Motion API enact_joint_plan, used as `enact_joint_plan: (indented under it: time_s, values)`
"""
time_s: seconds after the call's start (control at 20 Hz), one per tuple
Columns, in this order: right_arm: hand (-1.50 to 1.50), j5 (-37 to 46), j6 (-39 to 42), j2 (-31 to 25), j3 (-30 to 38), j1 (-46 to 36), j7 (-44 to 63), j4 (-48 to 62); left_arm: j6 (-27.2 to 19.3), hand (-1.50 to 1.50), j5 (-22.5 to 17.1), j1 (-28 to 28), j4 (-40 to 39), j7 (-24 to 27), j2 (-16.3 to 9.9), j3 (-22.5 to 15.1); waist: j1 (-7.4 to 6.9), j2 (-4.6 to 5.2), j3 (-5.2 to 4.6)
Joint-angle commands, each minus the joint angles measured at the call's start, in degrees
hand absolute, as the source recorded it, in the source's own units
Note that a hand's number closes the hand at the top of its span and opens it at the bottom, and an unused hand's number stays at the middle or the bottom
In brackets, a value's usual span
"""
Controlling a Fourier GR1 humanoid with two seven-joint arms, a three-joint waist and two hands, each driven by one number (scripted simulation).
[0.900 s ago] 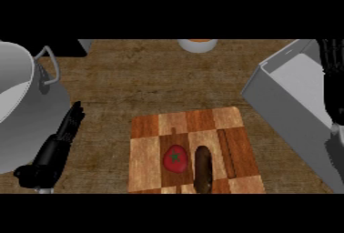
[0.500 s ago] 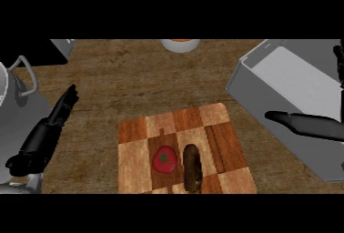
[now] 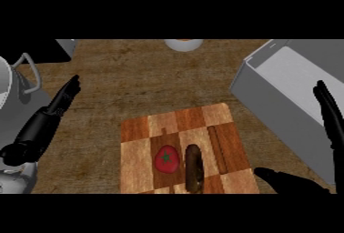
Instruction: Pick the tomato from the cutting board and place it in the cardboard box
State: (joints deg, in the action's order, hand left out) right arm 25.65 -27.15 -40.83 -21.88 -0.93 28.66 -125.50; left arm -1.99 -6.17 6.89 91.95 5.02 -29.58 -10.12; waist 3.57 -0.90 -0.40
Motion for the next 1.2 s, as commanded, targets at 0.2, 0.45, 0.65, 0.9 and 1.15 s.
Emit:
enact_joint_plan:
  time_s: [0.2, 0.45, 0.65, 0.9, 1.15]
  values:
    - [-1.50, 15.59, 17.24, -3.43, -13.01, -1.57, 21.58, -8.13, 1.78, 0.00, 0.36, 3.68, -2.19, 0.49, 1.37, -0.90, -3.15, 0.71, -0.13]
    - [-1.50, 11.65, 32.00, -0.67, -19.19, -10.52, 35.28, -9.91, 1.47, 0.00, 2.16, 5.33, -3.05, 0.99, 3.28, -2.92, -4.64, 1.02, -0.22]
    - [-1.50, 11.85, 39.80, 6.54, -25.28, -16.77, 44.22, -5.97, 3.35, 0.00, 0.84, 5.74, -3.42, -0.42, 2.70, -2.51, -5.43, 0.85, -0.21]
    - [-1.50, 11.11, 44.72, 14.81, -27.97, -21.41, 50.76, 0.41, 2.19, 0.00, 2.22, 7.15, -4.18, -0.89, 4.34, -3.42, -4.87, 0.74, -0.19]
    - [-1.50, 9.83, 46.74, 24.06, -28.15, -25.02, 55.19, 8.14, 3.28, 0.00, 1.48, 7.77, -3.90, -1.71, 3.45, -2.54, -5.02, 0.56, -0.18]
